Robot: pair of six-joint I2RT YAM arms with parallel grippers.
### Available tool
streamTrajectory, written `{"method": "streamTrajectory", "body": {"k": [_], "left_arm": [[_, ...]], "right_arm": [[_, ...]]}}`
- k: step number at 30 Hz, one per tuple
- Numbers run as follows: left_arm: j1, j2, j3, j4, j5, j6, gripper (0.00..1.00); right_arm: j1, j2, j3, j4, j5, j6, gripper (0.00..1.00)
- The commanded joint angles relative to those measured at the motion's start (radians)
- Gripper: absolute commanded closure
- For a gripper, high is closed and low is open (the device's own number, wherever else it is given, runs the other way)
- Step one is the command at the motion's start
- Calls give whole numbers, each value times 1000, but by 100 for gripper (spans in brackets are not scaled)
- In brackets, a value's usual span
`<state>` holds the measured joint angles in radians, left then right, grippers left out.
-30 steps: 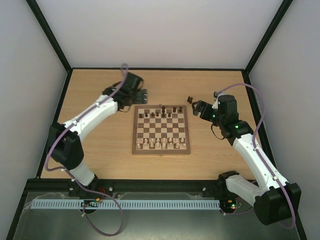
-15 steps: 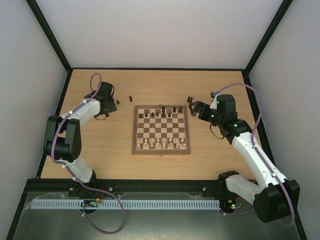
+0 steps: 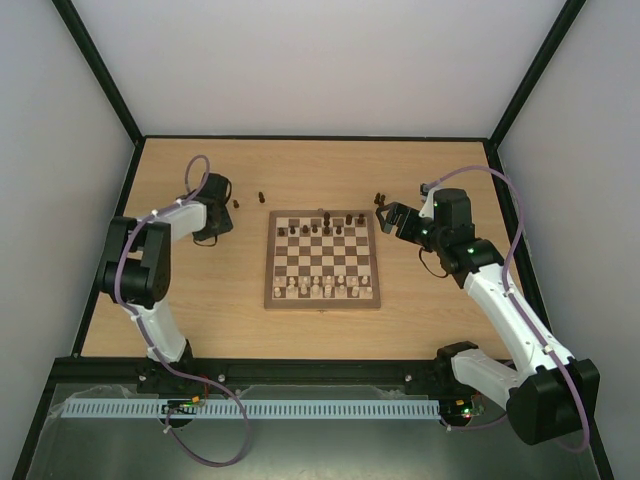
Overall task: Set up the chess pieces on the board
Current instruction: Pick up the chess piece at the center of the board, then place the chess piece on the chessboard.
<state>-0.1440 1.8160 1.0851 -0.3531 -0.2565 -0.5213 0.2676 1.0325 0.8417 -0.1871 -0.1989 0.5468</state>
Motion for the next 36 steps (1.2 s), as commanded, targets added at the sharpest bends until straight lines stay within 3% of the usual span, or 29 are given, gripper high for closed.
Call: {"method": "streamTrajectory", "body": {"k": [1,11,13,18,22,28,36], "left_arm": [[8,14,-11,27,14,2,62],[8,33,-5,37,11,8,82],[8,35,-5,37,12,10,90],[-30,2,13,-4,-17,12,96],[-144,-47,105,-110,-16,26,95],[-408,-82,345,-305,-9,59,94],[-629,74,582,-402,87,105,93]], "right_arm": [[-4,3,-11,4,-11,-1,1],[-4,5,-11,6,-10,-1,1],[-4,7,-11,7,-12,-1,1],[-4,6,-12,8,-9,-1,1],[-5,1,-9,1,6,-2,1],[-4,-28,-8,-13,95,-1,1],[-8,-107,-14,-32,244,7,1]]}}
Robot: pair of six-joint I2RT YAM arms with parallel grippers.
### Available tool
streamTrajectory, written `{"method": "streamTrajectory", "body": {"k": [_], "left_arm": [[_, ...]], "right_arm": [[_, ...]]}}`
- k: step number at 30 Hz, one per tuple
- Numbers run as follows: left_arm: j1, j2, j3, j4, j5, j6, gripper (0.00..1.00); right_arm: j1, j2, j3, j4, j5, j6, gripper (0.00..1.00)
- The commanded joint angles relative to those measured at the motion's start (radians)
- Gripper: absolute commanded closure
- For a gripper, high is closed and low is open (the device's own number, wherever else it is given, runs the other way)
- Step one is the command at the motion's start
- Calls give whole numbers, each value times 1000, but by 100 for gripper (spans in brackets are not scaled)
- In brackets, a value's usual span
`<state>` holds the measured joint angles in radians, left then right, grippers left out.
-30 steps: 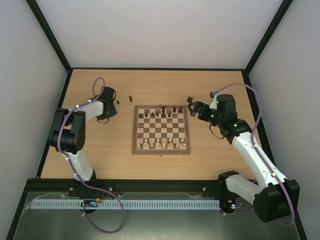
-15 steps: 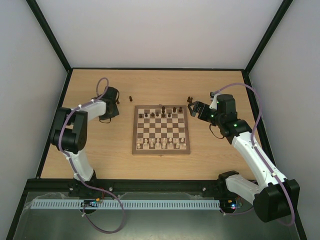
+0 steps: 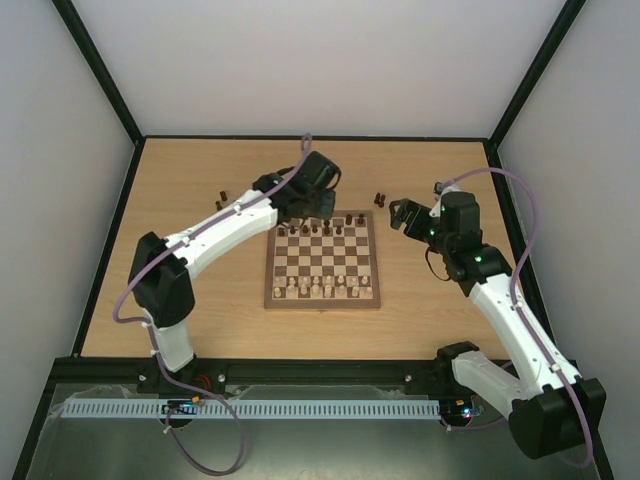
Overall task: Set up the chess pieces on the board
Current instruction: Place the chess piece on the chessboard.
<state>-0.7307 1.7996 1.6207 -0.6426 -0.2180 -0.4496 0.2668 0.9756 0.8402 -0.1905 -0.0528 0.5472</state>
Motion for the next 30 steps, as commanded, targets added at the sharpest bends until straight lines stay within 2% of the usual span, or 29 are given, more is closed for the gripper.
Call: {"method": "streamTrajectory", "body": {"k": [1,13,22,30], "left_arm": [[-54,109,61,-109,59,35,93],[-168,337,238,-92,119,52,93],[-163,509,413,-153,111,80,93],[-130,555,444,-163,81,82,92]], "right_arm": [[-9,-54,-12,-32,108,7,2],[-21,-52,-16,-29,101,13,1],[-25,-43,-16,-26,80,10,1],[-26,-29,-15,-21,56,10,1]]}}
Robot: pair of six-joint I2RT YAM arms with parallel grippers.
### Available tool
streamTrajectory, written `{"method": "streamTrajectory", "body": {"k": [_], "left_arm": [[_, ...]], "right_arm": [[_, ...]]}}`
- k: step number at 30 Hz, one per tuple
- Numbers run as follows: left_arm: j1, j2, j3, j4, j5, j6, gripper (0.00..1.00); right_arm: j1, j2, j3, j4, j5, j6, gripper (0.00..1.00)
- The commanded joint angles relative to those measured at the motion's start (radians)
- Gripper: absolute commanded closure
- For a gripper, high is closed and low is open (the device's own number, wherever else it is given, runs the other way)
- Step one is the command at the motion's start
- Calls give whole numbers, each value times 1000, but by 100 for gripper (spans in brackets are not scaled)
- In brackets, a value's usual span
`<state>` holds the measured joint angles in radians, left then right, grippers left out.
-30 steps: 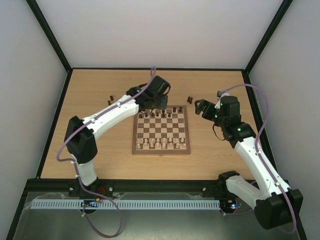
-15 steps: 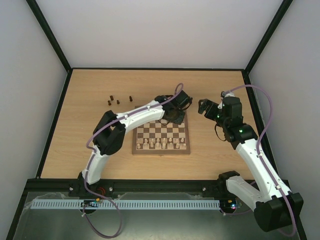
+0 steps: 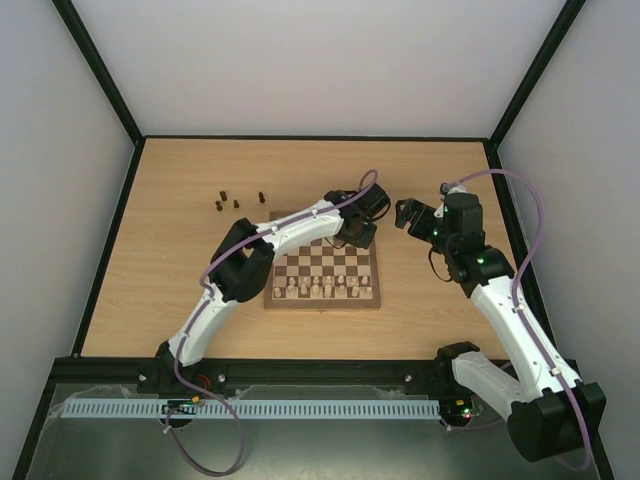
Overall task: Set up the chess pieces on the board
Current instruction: Place the chess piece on the chessboard.
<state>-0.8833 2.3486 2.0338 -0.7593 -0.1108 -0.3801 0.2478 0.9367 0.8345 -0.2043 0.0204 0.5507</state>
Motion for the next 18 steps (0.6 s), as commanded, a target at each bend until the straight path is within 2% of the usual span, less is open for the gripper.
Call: {"method": "streamTrajectory", "body": {"k": [1,18], "left_arm": [[27,7,30,-46,-32,13,92],[63,25,13,3,-40,19,92]], "right_arm": [[-6,11,-9,-6,-20,6,1],[-5,26,-11,2,-43,5,1]]}}
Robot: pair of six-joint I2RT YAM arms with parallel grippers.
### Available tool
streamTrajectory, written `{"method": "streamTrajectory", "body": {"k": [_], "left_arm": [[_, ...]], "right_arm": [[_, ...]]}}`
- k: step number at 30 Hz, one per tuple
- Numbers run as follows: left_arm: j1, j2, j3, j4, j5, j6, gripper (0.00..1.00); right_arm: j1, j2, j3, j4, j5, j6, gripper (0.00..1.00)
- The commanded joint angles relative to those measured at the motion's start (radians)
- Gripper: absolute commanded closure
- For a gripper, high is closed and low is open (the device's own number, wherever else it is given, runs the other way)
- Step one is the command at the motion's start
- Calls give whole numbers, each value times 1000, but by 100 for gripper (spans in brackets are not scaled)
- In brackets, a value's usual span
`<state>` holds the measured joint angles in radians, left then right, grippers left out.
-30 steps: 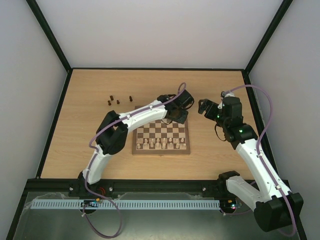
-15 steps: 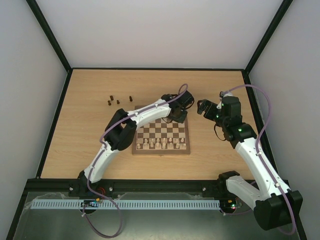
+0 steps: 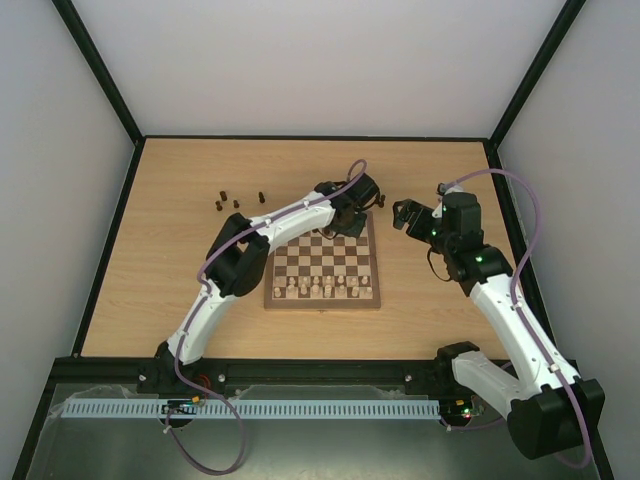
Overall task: Set up the chess pieces on the board
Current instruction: Place the chess piece on the chessboard.
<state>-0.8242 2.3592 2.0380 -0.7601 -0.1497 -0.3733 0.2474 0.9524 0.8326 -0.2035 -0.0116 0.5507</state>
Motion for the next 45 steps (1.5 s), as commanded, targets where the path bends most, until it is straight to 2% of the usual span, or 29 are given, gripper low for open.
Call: {"method": "streamTrajectory", "body": {"k": [1,14,27,39,45], "left_arm": [[4,14,6,7,2,12,92],[-3,5,-22,30,30,13,92],[-3,6,-30,39,36,7,80],[-13,-28,-34,47,46,7,74],[-11,-51,-35,43,8,5,71]], "right_arm": [[-6,12,-9,2,-13,4,1],[-6,26,-13,10,-37,8,1],[-6,29,-13,11,-50,6,1],[-6,31,-12,13,-61,8,1],[-6,30,-13,13,-65,8,1]]}}
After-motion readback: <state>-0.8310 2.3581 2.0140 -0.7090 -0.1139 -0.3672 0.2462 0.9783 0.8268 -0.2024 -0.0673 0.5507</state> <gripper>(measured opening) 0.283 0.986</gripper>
